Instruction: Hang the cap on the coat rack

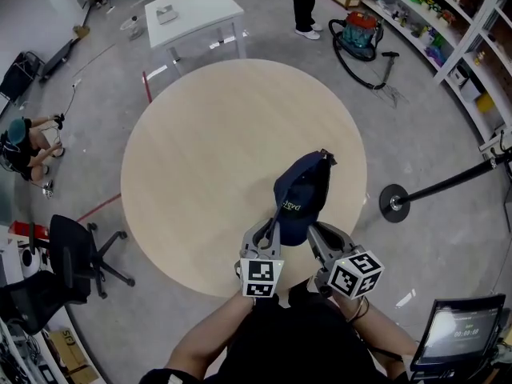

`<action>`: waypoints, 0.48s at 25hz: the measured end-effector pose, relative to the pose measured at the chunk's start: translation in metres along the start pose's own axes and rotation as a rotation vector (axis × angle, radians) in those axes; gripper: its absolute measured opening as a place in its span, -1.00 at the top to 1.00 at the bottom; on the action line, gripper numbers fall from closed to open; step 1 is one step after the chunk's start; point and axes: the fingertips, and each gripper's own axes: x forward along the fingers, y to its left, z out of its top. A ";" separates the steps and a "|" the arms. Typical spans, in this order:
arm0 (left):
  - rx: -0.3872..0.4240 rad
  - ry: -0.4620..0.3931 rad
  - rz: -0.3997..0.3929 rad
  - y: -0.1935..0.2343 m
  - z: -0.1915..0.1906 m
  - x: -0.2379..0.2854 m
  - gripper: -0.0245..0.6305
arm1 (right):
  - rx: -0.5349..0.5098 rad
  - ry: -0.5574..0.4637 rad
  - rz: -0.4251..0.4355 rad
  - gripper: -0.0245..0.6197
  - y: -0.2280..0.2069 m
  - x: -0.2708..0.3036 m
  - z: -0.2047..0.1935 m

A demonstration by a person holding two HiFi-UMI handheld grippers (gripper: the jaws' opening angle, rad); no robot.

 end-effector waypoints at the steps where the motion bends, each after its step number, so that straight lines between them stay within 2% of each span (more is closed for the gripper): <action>1: 0.023 -0.018 -0.004 -0.002 0.007 -0.003 0.85 | -0.002 -0.011 -0.003 0.80 0.002 -0.001 0.006; 4: 0.066 -0.063 -0.029 -0.009 0.027 -0.010 0.85 | 0.002 -0.048 -0.005 0.80 0.006 -0.004 0.024; 7: 0.024 -0.101 -0.070 -0.013 0.046 -0.015 0.85 | 0.001 -0.075 -0.037 0.80 -0.001 -0.012 0.036; 11: -0.010 -0.177 -0.066 -0.008 0.076 -0.029 0.85 | 0.057 -0.092 -0.141 0.80 -0.026 -0.038 0.032; 12: -0.008 -0.201 -0.063 -0.007 0.084 -0.033 0.85 | 0.075 -0.098 -0.147 0.65 -0.028 -0.044 0.030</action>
